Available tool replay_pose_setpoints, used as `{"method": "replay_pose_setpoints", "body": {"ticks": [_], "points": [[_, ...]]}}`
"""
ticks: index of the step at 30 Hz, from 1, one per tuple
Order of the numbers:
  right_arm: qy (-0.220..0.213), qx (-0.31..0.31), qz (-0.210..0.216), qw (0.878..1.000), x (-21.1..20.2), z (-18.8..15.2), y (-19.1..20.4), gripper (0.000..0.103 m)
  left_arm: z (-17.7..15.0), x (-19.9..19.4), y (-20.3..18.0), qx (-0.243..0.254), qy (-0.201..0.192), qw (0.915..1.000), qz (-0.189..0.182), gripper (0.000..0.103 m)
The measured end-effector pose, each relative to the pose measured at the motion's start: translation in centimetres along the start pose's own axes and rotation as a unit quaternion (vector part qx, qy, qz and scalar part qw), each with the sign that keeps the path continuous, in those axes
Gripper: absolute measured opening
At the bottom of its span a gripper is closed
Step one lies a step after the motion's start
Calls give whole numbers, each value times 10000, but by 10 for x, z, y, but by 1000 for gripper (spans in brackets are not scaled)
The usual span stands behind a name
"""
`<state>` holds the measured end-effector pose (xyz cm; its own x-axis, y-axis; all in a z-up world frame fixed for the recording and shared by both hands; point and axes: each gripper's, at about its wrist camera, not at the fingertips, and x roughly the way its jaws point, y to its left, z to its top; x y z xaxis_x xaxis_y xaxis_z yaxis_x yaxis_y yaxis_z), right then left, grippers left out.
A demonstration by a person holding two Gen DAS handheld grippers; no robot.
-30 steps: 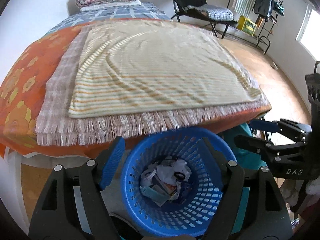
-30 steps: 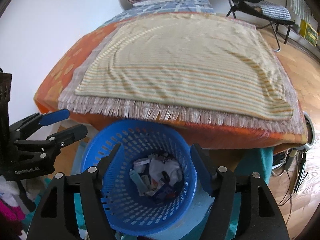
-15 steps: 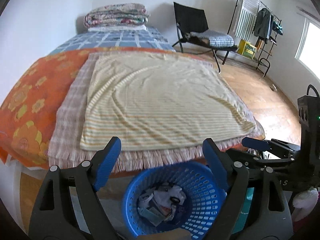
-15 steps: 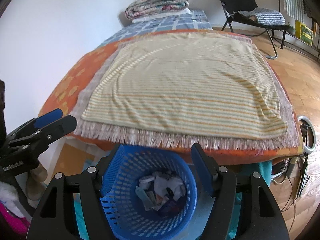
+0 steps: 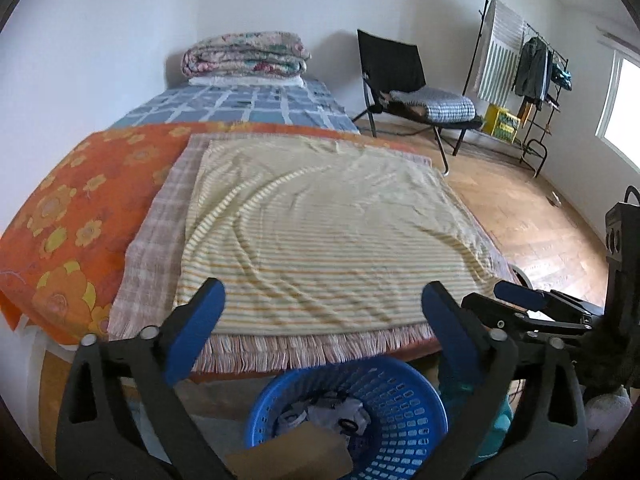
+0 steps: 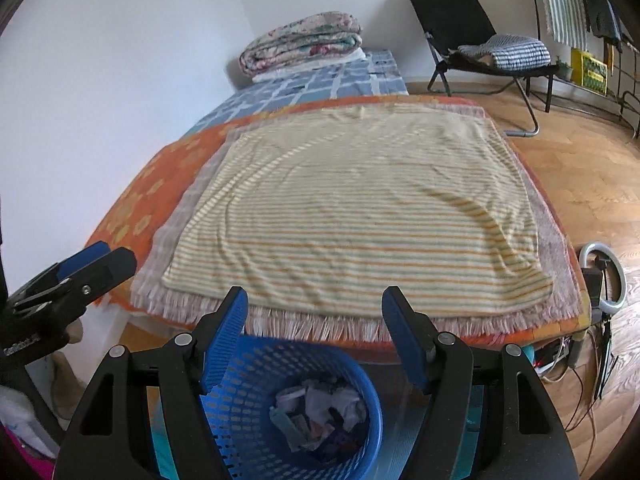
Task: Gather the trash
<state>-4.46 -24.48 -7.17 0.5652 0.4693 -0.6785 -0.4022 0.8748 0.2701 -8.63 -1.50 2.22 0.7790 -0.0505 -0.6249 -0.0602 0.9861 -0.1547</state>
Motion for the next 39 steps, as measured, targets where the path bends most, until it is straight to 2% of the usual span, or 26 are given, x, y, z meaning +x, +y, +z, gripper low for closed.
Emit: {"method": "replay_pose_setpoints", "body": {"ticks": [5,10,18,39], "points": [[-78,16,16,10000,-1,5,2,70,3,-5,-3,157,-191,9995,205,102],[-163,-16,4,9999,-3,7,5,79,4,-3,4,21,-131,9997,224,102],[-176,-26,-37,9998,-3,9,7,79,5,0,14,-200,-80,9995,230,102],[-119,43,-6,9999,0,6,7,79,4,-2,16,-200,-81,9995,229,102]]}}
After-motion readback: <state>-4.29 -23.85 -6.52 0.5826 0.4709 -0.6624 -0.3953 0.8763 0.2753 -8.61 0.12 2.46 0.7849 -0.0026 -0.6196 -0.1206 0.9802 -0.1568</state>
